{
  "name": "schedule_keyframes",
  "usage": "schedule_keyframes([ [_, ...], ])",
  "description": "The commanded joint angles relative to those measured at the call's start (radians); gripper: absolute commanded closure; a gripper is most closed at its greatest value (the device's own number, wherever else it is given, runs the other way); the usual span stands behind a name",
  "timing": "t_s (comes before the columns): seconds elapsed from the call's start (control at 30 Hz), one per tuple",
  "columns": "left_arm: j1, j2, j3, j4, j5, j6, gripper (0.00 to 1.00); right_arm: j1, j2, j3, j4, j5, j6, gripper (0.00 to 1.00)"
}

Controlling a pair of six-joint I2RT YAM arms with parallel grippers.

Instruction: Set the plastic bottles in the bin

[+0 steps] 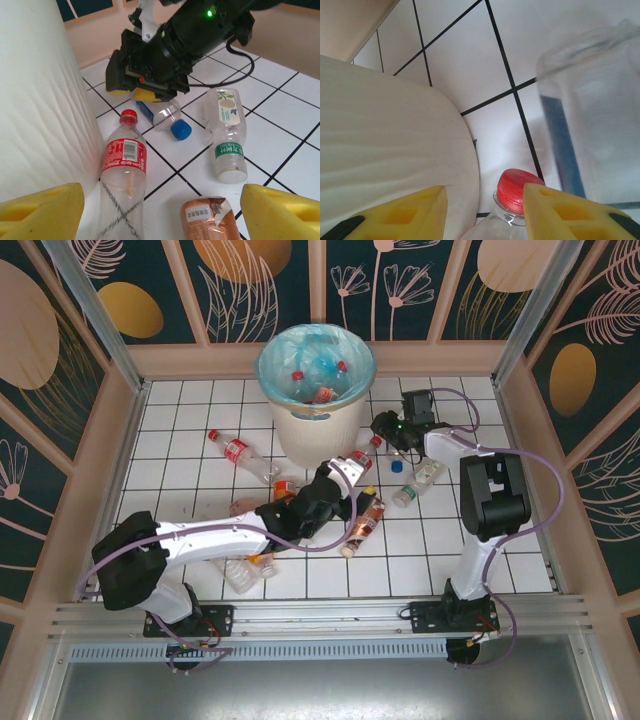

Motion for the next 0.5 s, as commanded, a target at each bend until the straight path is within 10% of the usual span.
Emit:
schedule_keyframes([
  [0.0,0.005,0.020,0.023,-0.011,0.020,-0.023,0.18,-0.007,0.022,-0.009,-0.028,0.006,-0.013,0.55],
  [0.47,0.004,0.035,0.025,-0.011,0.019,-0.015,0.18,0.017,0.080,0.059,-0.090,0.033,0.010,0.52],
])
